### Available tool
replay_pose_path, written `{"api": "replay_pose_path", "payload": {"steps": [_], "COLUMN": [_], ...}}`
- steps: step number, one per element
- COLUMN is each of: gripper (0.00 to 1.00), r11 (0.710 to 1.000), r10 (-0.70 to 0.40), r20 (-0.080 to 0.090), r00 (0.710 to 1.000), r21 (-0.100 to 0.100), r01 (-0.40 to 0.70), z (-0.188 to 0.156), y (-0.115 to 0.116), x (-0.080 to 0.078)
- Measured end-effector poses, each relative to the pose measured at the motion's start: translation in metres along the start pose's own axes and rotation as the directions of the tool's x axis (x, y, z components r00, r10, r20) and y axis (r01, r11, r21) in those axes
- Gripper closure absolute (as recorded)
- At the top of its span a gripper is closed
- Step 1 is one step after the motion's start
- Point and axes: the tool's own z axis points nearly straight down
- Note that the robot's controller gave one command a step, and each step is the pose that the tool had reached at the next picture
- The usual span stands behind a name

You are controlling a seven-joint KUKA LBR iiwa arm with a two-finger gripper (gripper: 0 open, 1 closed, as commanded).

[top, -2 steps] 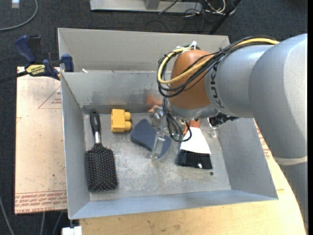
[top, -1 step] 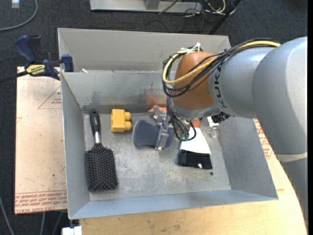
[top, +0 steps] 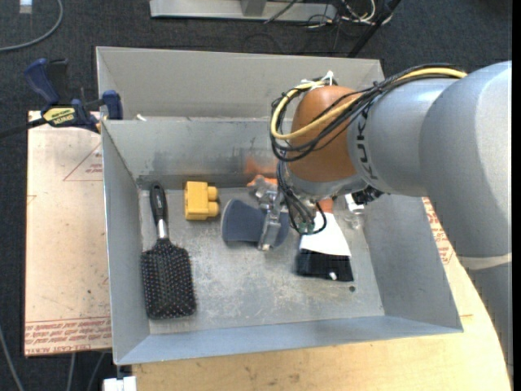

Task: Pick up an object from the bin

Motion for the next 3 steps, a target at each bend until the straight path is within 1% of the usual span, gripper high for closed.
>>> {"api": "replay_pose_path", "payload": {"steps": [1,2,3], "gripper": [1.0,1.0,1.0], "r11": [0.999,0.999,0.997], "r10": [-0.038,-0.038,-0.073], "r20": [0.004,0.004,-0.002], "r00": [0.999,0.999,0.997], "r21": [-0.001,-0.001,0.0], "r01": [0.038,0.038,0.073], "z": [-0.084,-0.084,-0.126], "y": [0.008,0.008,0.007], "x": [-0.005,-0.005,-0.006]}}
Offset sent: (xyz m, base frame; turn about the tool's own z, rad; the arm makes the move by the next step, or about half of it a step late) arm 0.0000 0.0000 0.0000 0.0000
